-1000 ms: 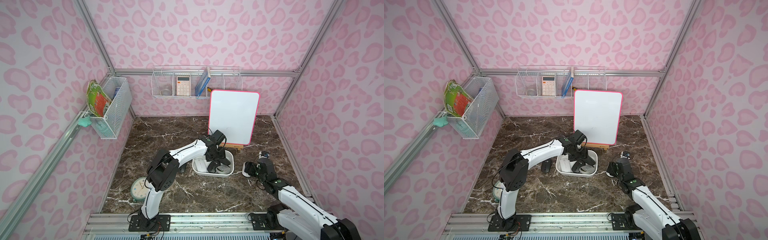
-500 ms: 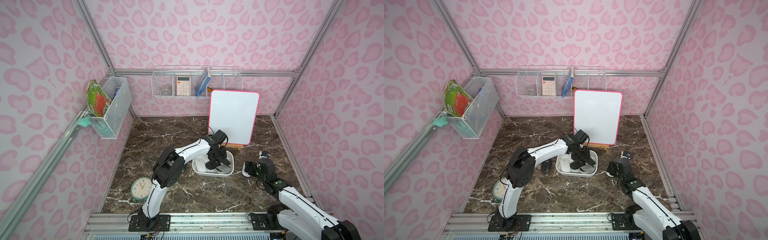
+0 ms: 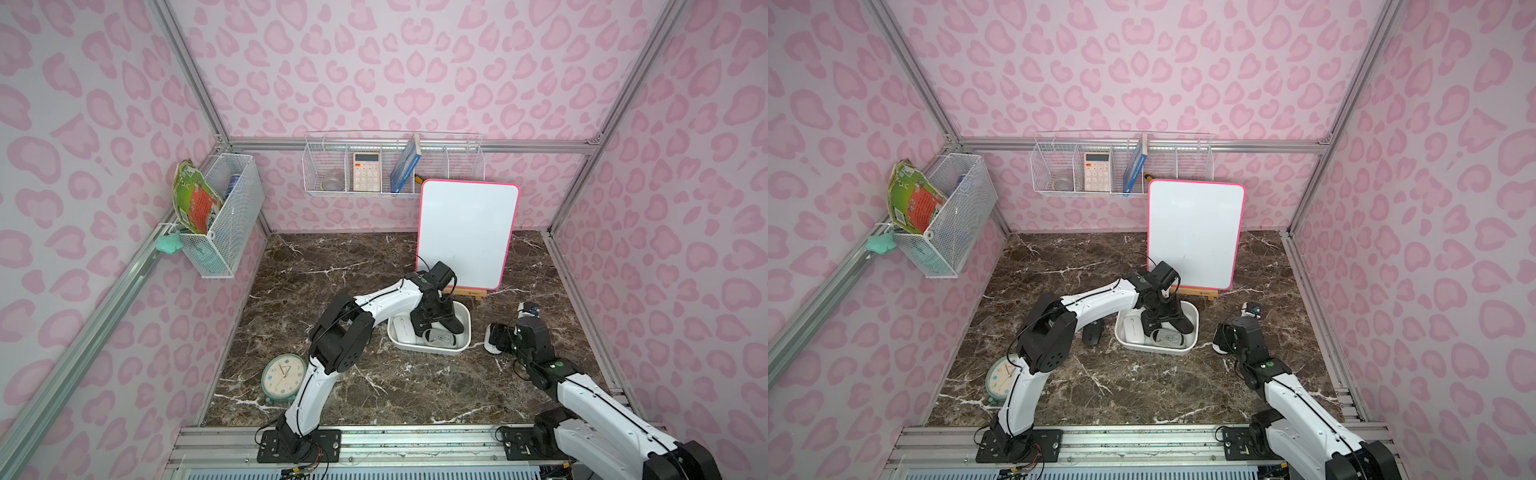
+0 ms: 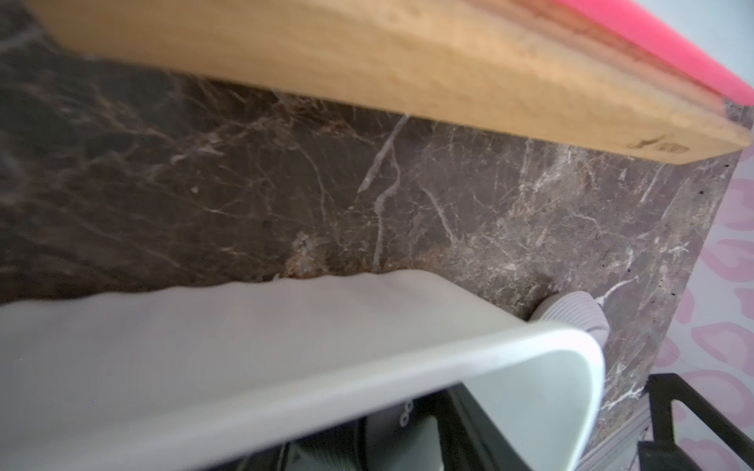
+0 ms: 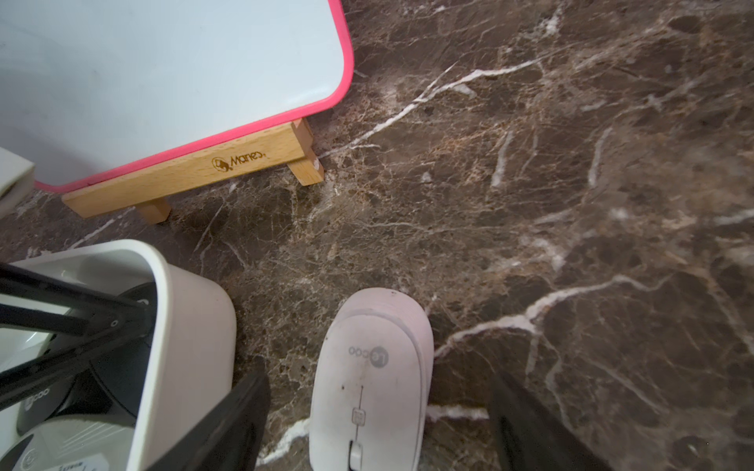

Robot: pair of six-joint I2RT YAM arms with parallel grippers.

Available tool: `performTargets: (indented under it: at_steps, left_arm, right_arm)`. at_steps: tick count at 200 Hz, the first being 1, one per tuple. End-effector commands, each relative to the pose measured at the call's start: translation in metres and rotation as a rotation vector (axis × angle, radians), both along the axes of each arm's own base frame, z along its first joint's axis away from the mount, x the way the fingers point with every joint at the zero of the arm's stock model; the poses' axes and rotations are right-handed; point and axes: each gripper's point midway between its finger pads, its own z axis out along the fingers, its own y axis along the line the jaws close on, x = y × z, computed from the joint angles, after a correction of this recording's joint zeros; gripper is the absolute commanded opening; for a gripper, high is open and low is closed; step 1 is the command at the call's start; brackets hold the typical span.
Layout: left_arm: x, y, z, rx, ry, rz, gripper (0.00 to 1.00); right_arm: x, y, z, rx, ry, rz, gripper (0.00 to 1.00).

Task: Take out the mouse from the storage box
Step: Pick up the mouse from the storage box.

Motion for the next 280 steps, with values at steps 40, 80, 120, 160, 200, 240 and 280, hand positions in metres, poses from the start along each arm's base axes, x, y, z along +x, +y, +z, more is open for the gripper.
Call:
performTargets:
  at_steps: [40, 80, 120, 160, 200, 240, 280]
  left_arm:
    - [-0.010, -0.012, -0.004, -0.065, 0.034, -0.025, 0.54]
    - [-0.006, -0.021, 0.018, -0.161, -0.047, -0.030, 0.51]
    - [-0.009, -0.029, 0.014, -0.181, -0.027, -0.058, 0.55]
    - [-0.016, -0.033, 0.005, -0.157, -0.004, -0.083, 0.57]
    - [-0.021, -0.036, 0.001, -0.160, 0.012, -0.099, 0.54]
    - [-0.023, -0.038, -0.007, -0.150, 0.038, -0.103, 0.50]
    - [-0.021, -0.037, -0.004, -0.145, 0.029, -0.098, 0.42]
  right_arm:
    - [0.003, 0.002, 0.004, 0.006, -0.022, 0.009, 0.86]
    - [0.003, 0.003, 0.005, 0.008, -0.023, 0.014, 0.86]
    - [0.003, 0.004, 0.004, 0.008, -0.020, 0.018, 0.86]
    - [0.003, 0.004, 0.004, 0.009, -0.024, 0.016, 0.86]
    - [0.003, 0.004, 0.003, 0.007, -0.020, 0.018, 0.86]
    - [0.003, 0.003, 0.003, 0.007, -0.019, 0.015, 0.86]
    - [0.003, 0.003, 0.004, 0.008, -0.023, 0.014, 0.86]
